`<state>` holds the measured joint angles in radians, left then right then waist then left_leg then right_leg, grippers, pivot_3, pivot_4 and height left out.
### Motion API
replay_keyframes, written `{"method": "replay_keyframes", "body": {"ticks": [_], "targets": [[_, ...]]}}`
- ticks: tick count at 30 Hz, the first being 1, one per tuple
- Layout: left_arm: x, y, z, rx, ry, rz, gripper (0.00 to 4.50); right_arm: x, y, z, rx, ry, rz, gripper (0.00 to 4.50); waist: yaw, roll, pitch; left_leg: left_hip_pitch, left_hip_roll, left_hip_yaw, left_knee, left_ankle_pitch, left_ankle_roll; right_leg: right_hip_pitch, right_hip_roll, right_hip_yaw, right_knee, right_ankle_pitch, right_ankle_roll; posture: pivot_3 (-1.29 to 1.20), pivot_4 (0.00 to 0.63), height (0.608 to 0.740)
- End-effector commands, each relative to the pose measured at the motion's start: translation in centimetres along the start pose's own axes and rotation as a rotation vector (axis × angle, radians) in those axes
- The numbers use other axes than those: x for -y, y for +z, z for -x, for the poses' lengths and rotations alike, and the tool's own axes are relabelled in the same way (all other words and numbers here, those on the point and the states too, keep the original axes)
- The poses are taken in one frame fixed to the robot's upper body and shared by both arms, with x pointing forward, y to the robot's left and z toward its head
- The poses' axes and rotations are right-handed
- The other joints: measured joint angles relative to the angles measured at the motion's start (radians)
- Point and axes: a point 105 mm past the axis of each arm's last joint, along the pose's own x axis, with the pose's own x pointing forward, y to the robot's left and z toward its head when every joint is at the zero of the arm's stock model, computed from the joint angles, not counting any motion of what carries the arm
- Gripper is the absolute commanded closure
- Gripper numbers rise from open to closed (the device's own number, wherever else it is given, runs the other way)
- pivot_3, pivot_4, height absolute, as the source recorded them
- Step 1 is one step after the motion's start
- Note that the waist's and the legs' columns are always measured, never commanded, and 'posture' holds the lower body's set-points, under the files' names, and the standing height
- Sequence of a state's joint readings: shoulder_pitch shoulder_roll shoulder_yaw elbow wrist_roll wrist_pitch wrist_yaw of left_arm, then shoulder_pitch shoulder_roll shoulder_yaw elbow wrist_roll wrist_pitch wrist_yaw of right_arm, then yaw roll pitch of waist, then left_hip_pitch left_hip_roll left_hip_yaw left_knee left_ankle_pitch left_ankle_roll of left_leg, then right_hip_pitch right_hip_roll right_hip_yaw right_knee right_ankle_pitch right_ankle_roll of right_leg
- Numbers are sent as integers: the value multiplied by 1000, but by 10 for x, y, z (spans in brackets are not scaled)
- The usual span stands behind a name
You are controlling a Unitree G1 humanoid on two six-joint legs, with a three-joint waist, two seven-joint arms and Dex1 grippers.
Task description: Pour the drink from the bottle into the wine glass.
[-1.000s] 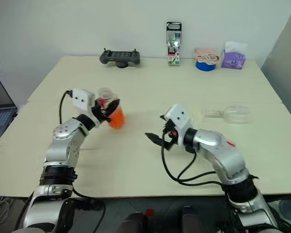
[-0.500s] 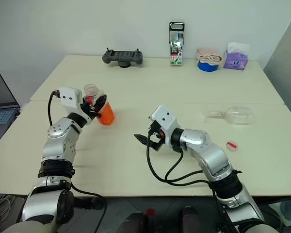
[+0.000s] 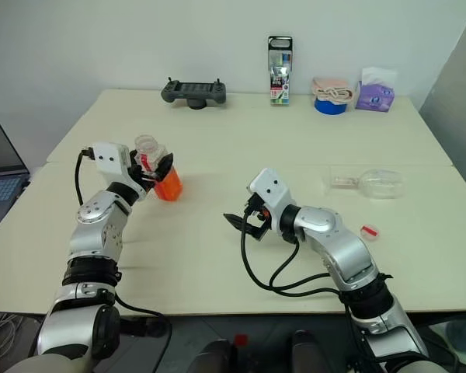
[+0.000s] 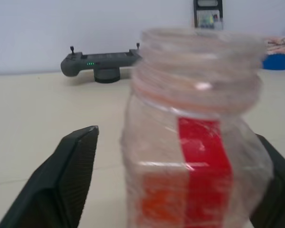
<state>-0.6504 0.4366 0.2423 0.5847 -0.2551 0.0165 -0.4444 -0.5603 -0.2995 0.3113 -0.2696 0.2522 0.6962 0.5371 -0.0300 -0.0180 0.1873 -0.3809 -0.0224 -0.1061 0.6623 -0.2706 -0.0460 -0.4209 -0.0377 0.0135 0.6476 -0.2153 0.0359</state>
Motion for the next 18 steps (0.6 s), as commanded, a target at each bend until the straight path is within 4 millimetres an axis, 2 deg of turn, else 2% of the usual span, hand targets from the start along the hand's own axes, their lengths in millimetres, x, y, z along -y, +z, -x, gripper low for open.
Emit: {"method": "replay_keyframes", "body": {"ticks": [1, 6, 9, 12, 18], "targets": [[2, 15, -1, 41, -6, -38, 95, 3, 9, 3, 39, -20, 21, 0, 0, 0, 0, 0, 0, 0, 0, 0, 0, 0, 0, 0, 0, 0, 0, 0, 150, 740], [2, 12, 4, 34, -1, -43, 95, 5, 8, 5, 35, -28, 19, 0, 0, 0, 0, 0, 0, 0, 0, 0, 0, 0, 0, 0, 0, 0, 0, 0, 150, 740], [2, 10, 14, 27, 9, -40, 95, 8, 7, 8, 35, -39, 17, 0, -1, 0, 0, 0, 0, 0, 0, 0, 0, 0, 0, 1, 0, 0, 0, 0, 150, 740], [2, 5, 30, 9, 29, -31, 95, 12, 5, 11, 32, -54, 16, 0, -1, 0, 0, 0, 0, 0, -1, 0, 0, 0, 0, 1, 0, 0, 0, 0, 150, 740], [10, -20, 77, -73, 65, 4, 95, 29, -2, 23, 17, -116, 10, 0, -1, 0, 0, 0, 1, 1, -1, 0, 0, 0, 0, 2, -1, 0, 0, 0, 150, 740]]}}
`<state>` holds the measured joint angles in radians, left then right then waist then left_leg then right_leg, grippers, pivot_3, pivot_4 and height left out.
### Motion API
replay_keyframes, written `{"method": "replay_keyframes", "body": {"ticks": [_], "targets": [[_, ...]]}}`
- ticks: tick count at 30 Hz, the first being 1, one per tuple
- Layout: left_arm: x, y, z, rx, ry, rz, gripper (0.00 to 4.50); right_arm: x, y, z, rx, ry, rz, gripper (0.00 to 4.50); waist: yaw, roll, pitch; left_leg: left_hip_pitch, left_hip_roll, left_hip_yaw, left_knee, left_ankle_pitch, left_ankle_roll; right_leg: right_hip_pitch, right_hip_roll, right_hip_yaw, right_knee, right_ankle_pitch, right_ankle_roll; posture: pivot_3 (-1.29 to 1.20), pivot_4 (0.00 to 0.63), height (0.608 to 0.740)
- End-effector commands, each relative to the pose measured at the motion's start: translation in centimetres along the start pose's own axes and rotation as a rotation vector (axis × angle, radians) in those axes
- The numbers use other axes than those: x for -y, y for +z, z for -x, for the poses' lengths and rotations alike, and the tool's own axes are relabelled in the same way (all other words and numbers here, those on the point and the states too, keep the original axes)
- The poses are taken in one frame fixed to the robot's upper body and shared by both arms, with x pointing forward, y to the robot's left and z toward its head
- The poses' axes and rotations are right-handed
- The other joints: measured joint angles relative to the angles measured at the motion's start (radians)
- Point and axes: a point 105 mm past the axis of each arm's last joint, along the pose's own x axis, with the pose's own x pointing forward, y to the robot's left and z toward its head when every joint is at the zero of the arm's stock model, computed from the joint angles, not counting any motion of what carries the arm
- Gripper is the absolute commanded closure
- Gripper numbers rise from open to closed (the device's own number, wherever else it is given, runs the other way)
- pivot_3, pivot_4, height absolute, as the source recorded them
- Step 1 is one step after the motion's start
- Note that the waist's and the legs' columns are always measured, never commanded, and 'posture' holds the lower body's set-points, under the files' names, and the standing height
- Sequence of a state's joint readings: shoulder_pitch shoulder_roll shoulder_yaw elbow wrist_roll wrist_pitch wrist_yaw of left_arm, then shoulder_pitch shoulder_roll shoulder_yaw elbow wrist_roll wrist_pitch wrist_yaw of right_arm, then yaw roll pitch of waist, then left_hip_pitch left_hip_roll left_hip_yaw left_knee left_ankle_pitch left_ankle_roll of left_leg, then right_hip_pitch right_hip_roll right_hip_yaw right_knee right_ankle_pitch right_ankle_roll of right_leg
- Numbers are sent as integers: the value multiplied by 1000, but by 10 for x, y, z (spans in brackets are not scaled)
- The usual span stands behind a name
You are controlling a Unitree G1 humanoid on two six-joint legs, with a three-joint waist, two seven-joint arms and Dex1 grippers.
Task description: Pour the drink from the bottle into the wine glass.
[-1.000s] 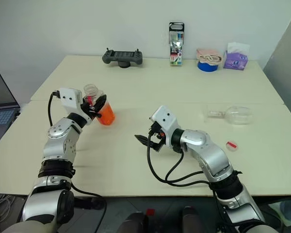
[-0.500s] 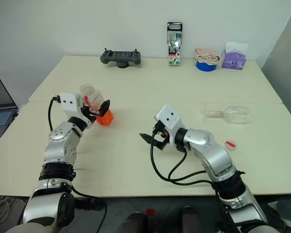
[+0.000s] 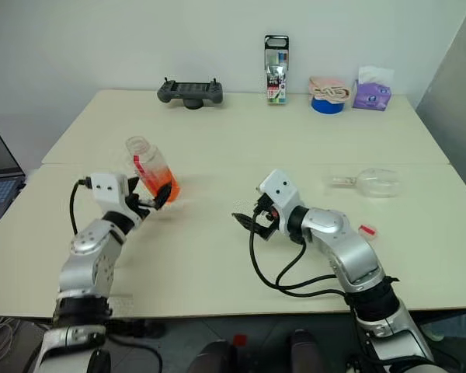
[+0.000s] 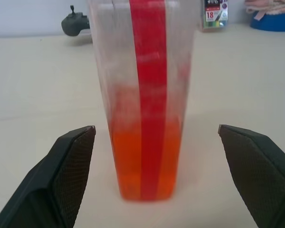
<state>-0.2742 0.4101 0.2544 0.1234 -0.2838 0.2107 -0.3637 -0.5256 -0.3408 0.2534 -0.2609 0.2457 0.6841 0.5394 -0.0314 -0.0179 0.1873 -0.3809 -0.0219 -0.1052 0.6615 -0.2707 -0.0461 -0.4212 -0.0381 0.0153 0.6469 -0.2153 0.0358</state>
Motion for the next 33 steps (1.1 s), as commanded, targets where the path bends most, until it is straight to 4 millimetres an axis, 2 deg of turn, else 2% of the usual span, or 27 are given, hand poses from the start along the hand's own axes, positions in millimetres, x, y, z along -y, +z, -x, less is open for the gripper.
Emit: {"method": "replay_keyframes", "body": {"ticks": [1, 3, 7, 10, 13, 18, 21, 24, 29, 33], "targets": [[4, 10, 22, 37, 11, 21, 95, 14, 9, 11, 45, -61, 9, 0, 1, 0, 0, 0, 0, 0, 0, 0, 0, 0, 0, 0, 0, 0, 0, 0, 150, 740], [14, 3, 37, 16, -34, 31, 95, 23, 8, 20, 57, -110, -27, 0, 1, 0, 0, 0, 0, 0, 0, 0, 0, 0, 0, 0, 0, 0, 0, 0, 150, 740], [78, -8, 75, -51, -419, -23, 95, 46, -7, 52, 102, -289, -201, 0, 7, 0, 0, 0, 0, 0, 0, 0, 0, 1, 0, 0, -1, 0, 0, 0, 150, 740], [123, -2, 81, -57, -655, -29, 95, 52, -31, 75, 146, -413, -463, 0, 18, 0, 0, 0, 0, 0, 0, 0, 0, 1, 0, 0, -1, -4, 3, 0, 150, 740], [153, 7, 70, -35, -789, -63, 95, 62, -45, 91, 245, -528, -744, 0, 17, 0, 0, 1, 0, 1, 1, 0, 0, 2, 1, 0, 0, -3, 2, 0, 150, 740], [172, 12, 50, -7, -852, -82, 95, 87, -57, 94, 395, -647, -1044, 0, -6, 3, -1, 2, 2, 4, -1, 0, 1, 1, 3, 2, 0, -2, 1, 0, 150, 740], [176, 13, 46, 2, -878, -102, 95, 107, -61, 93, 493, -704, -1208, 0, -13, 3, -1, 2, 4, 5, -2, 0, 1, 1, 4, 2, 0, 0, -3, 0, 150, 740], [177, 14, 44, 11, -890, -110, 95, 119, -69, 87, 544, -714, -1346, 0, -13, 3, -1, 2, 6, 5, -2, 0, 1, 1, 7, 2, 0, 0, -3, 0, 150, 740], [179, 15, 44, 22, -900, -121, 95, 135, -78, 74, 617, -715, -1510, 0, -13, 4, -1, 2, 7, 6, -1, 0, 1, 1, 9, 3, 0, 1, -4, 0, 150, 740], [180, 16, 43, 28, -896, -121, 95, 148, -83, 65, 644, -738, -1557, 0, -17, 4, -1, 2, 9, 7, -1, 0, 1, 1, 10, 3, 0, 1, -4, 0, 150, 740]]}}
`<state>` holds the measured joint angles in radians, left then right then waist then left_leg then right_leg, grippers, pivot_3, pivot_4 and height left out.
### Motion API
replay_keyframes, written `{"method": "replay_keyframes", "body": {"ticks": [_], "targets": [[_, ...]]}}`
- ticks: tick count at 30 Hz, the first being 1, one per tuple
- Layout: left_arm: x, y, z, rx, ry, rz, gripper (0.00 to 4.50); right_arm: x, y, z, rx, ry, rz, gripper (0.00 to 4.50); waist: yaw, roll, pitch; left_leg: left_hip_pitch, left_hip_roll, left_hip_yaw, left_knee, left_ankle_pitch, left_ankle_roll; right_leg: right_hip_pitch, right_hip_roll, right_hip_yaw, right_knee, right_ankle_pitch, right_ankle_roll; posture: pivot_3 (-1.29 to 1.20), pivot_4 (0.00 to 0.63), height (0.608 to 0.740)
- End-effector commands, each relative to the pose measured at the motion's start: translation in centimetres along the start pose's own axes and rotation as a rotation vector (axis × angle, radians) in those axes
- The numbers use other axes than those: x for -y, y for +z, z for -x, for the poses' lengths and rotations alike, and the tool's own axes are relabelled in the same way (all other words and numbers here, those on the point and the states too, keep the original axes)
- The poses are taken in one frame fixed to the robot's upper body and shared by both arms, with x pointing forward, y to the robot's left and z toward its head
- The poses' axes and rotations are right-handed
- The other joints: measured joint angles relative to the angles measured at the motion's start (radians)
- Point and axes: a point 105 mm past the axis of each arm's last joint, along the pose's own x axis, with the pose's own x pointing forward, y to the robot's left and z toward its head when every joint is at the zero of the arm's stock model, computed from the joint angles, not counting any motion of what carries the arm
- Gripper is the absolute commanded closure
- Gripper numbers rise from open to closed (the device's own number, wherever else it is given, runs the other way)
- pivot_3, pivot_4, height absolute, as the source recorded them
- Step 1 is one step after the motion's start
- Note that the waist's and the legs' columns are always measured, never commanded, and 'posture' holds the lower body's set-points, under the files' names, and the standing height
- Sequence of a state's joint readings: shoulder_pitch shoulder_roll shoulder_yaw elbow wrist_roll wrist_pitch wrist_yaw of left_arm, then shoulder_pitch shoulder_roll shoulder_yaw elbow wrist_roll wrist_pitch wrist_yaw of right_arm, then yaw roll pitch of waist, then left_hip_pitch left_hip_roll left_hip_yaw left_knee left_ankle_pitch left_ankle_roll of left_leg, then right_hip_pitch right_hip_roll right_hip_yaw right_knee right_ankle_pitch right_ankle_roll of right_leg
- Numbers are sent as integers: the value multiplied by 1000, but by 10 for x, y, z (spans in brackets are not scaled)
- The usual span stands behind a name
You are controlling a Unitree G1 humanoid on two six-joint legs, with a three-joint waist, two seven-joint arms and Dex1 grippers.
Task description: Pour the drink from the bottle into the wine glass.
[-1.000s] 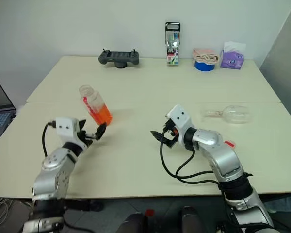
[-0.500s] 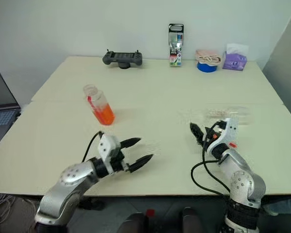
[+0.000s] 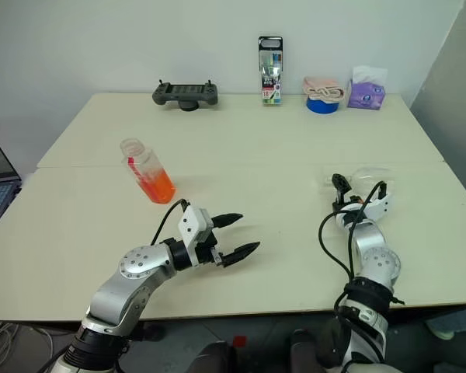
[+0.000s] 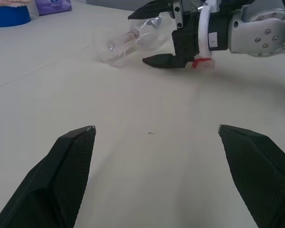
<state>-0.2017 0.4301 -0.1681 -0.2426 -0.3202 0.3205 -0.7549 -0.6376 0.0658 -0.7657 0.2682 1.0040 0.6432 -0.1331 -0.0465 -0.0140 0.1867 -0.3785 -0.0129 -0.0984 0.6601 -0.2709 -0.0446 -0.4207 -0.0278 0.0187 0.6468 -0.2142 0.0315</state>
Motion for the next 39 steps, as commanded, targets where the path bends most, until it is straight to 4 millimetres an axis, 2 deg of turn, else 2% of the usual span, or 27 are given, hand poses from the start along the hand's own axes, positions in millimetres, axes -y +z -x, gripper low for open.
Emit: {"method": "replay_keyframes", "body": {"ticks": [1, 4, 7, 15, 17, 18, 21, 23, 26, 30, 33, 39], "targets": [[2, 9, -3, 32, -7, -35, 95, -5, 11, -12, 58, 17, -40, 0, -3, 0, 0, 0, 0, 0, 0, 0, 0, 0, 1, 0, 0, 0, 0, 0, 150, 740], [2, 8, -2, 28, 5, -36, 95, 0, 16, -20, 89, 2, -63, 0, -4, 0, 0, 0, 3, 1, 0, 0, 0, 0, 4, 0, 0, 1, -1, 0, 150, 740], [-1, 8, -1, 27, 21, -37, 61, 7, 15, -29, 97, -29, -67, 597, -4, 0, 0, 1, 5, 1, 0, 0, 0, 0, 6, 0, 0, 1, -1, 0, 150, 740], [-7, 11, -1, 23, 45, -54, 61, 16, 13, -41, 107, -59, -64, 3433, -6, -1, -1, 4, 6, 3, 0, 0, 1, 1, 7, 2, -1, 0, -1, 0, 150, 740], [-8, 11, 0, 21, 48, -57, 61, 16, 14, -42, 111, -73, -31, 4119, -7, -1, -1, 6, 6, 3, 0, 0, 1, 3, 7, 3, -1, 0, -1, 0, 150, 740], [-10, 11, 1, 19, 53, -58, 61, 10, 14, -42, 107, -55, 31, 4302, -6, -1, -1, 8, 7, 3, 0, -1, 1, 6, 8, 2, -2, -1, 0, 0, 150, 740], [-15, 12, 8, 21, 78, -48, 61, -21, 6, -37, 75, 49, 264, 4312, -6, 0, 0, 12, 7, 3, -2, -2, 3, 10, 8, 2, -2, -3, -2, 0, 150, 740], [-18, 13, 16, 14, 95, -48, 61, -45, -11, -30, 37, 144, 484, 4312, -7, 0, 0, 12, 7, 3, -4, -2, 3, 9, 8, 2, -2, -3, -2, 0, 150, 740], [-22, 12, 29, -5, 122, -48, 61, -66, -41, -20, -2, 254, 749, 4312, -11, 0, 0, 12, 7, 4, -9, -2, 3, 5, 7, 4, -1, -3, -3, 0, 150, 740], [-24, 8, 62, -43, 177, 13, 61, -94, -100, -11, 56, 476, 1209, 4312, -20, 0, 0, 14, 11, 16, -16, -1, 3, -3, 11, 15, 2, -3, -4, 0, 150, 740], [-16, 5, 73, -63, 176, 54, 61, -95, -128, -9, 98, 573, 1347, 4312, -23, 0, 0, 15, 11, 19, -16, -2, 2, -4, 12, 18, 1, -3, -3, 0, 150, 740], [-12, 7, 93, -55, 237, 149, 61, -93, -154, -5, 160, 675, 1469, 4312, -7, -2, 1, 14, 8, 21, -14, -2, 2, -3, 9, 21, -2, -2, -1, 0, 150, 740]]}}
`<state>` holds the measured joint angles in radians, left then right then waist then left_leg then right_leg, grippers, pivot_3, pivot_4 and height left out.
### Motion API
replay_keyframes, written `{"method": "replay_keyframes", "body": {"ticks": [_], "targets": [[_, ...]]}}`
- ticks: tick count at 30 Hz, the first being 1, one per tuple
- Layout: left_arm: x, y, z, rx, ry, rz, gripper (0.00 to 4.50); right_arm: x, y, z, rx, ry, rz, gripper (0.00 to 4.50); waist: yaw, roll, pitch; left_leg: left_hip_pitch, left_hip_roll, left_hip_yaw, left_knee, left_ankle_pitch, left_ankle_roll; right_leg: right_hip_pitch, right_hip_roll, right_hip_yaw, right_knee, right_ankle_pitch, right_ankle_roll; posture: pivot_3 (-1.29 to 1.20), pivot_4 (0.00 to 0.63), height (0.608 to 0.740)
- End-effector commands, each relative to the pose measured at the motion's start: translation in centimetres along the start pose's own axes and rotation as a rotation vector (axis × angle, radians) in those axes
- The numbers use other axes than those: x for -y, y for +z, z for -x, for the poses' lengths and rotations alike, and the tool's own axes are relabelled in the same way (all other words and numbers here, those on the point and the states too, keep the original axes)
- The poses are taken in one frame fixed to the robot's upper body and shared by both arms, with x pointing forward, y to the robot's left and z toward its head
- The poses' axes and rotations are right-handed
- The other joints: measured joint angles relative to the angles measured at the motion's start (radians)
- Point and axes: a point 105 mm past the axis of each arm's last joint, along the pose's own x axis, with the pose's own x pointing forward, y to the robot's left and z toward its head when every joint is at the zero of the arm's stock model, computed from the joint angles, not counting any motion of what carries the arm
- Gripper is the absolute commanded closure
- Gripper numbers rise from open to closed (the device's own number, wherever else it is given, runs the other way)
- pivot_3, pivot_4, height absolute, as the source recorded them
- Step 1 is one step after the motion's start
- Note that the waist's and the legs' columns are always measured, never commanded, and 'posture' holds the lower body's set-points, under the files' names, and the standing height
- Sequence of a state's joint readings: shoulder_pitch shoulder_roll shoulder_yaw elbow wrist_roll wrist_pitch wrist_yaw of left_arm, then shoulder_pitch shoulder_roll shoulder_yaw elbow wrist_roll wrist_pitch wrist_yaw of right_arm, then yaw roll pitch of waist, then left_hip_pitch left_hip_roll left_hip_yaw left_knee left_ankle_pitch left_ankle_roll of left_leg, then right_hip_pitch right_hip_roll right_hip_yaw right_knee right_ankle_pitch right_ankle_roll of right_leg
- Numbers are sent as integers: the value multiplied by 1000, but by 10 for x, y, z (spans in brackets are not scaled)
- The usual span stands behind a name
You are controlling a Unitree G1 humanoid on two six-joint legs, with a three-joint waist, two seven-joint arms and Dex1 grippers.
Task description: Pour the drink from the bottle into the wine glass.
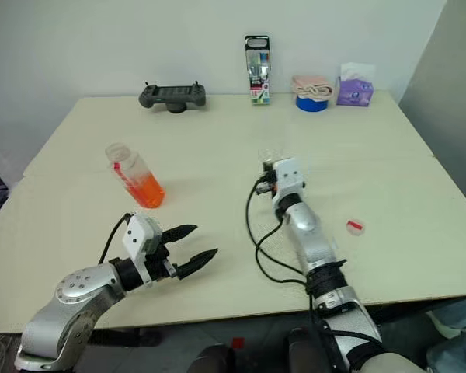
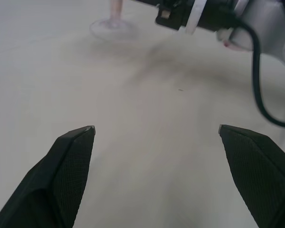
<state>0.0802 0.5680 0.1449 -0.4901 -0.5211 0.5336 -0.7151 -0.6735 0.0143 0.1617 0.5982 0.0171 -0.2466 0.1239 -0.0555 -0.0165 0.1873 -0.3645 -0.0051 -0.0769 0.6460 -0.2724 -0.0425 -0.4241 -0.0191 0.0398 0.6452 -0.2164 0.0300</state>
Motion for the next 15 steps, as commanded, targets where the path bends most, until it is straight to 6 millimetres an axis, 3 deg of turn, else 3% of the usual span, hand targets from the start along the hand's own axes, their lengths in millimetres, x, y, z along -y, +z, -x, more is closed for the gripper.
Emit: {"method": "replay_keyframes", "body": {"ticks": [1, 9, 15], "targets": [[-3, 11, 13, 31, 38, 7, 61, -7, 21, -4, 123, 30, 87, 4312, 2, 0, 0, 0, 0, 0, 0, 0, 0, 0, -1, 0, 0, 0, 0, 0, 150, 740], [-11, 24, 16, 87, 89, -11, 61, -16, 7, 19, 89, 124, -20, 4312, 1, -1, -1, 1, 1, 0, -1, 0, 0, 0, 0, 0, 0, 1, -1, 0, 150, 740], [-3, 32, 13, 101, 43, -96, 61, -24, 1, 30, 44, 164, -63, 4312, -2, -1, -1, 1, 1, 0, 0, 0, 0, 0, 1, 0, 1, 0, 0, 0, 150, 740]]}}
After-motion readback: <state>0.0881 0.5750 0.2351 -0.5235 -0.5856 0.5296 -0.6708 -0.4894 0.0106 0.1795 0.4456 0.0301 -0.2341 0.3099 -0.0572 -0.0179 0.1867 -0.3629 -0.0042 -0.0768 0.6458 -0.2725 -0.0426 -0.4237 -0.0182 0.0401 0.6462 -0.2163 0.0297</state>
